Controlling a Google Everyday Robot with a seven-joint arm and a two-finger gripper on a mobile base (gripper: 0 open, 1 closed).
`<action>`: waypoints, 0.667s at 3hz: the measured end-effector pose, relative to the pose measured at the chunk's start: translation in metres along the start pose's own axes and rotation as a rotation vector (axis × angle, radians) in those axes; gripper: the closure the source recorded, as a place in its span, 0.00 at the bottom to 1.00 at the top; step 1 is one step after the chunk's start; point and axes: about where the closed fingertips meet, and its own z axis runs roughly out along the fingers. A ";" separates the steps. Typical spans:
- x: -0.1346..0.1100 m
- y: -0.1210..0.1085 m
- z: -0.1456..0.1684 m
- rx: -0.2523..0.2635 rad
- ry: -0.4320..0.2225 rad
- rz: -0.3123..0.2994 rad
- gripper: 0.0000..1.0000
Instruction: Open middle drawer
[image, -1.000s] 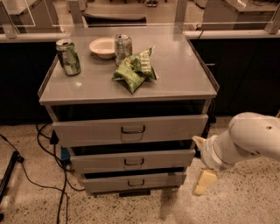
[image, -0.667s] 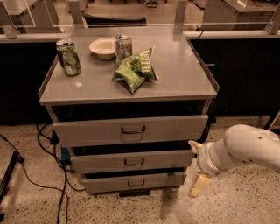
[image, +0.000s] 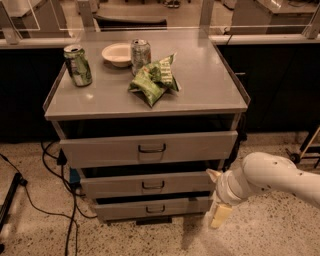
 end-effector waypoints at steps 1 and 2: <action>0.003 0.001 0.004 -0.004 0.003 -0.006 0.00; 0.013 0.004 0.018 -0.014 0.012 -0.027 0.00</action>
Offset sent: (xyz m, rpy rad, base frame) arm 0.0006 -0.0107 -0.0392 -0.0322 0.0039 0.0462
